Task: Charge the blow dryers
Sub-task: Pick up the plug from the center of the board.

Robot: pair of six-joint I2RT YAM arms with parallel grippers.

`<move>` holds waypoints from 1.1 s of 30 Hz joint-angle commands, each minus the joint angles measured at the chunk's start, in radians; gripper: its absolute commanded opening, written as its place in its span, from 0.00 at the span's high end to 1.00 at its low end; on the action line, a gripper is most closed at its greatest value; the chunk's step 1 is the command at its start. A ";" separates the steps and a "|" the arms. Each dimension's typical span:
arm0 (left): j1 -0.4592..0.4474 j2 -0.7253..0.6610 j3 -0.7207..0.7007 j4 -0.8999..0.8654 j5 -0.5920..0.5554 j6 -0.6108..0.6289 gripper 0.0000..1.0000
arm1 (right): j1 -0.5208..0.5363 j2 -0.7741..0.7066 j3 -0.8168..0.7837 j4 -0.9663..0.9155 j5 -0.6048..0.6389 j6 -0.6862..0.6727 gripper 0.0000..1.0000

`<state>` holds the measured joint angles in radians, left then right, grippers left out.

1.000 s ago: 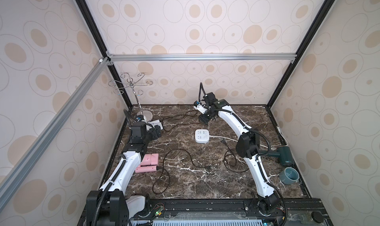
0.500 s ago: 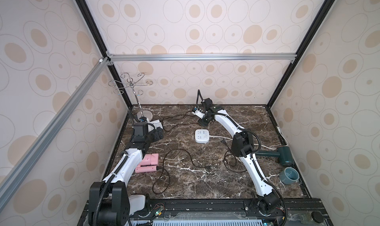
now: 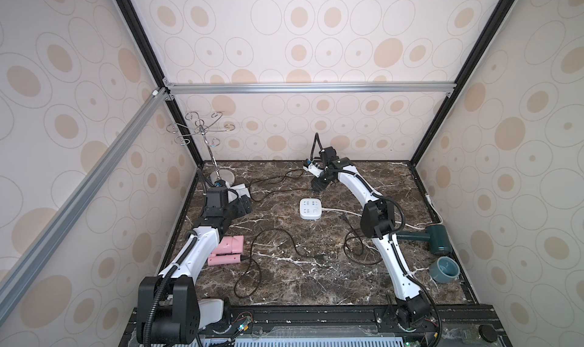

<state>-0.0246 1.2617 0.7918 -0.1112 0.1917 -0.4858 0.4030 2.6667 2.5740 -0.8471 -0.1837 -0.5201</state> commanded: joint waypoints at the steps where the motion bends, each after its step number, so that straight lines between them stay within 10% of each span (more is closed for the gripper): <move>1: -0.005 0.001 0.049 -0.030 0.005 -0.021 0.10 | 0.010 0.038 -0.008 -0.026 -0.034 -0.034 0.45; 16: -0.005 0.021 0.085 -0.064 0.017 -0.017 0.10 | 0.004 0.024 -0.057 -0.058 0.010 -0.109 0.40; 33: -0.005 -0.004 0.073 -0.059 0.006 -0.037 0.10 | 0.007 -0.052 -0.115 -0.033 0.030 -0.087 0.97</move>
<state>-0.0246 1.2770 0.8356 -0.1574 0.2001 -0.5030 0.4103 2.6602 2.4794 -0.8577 -0.1780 -0.6079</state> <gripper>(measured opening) 0.903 0.275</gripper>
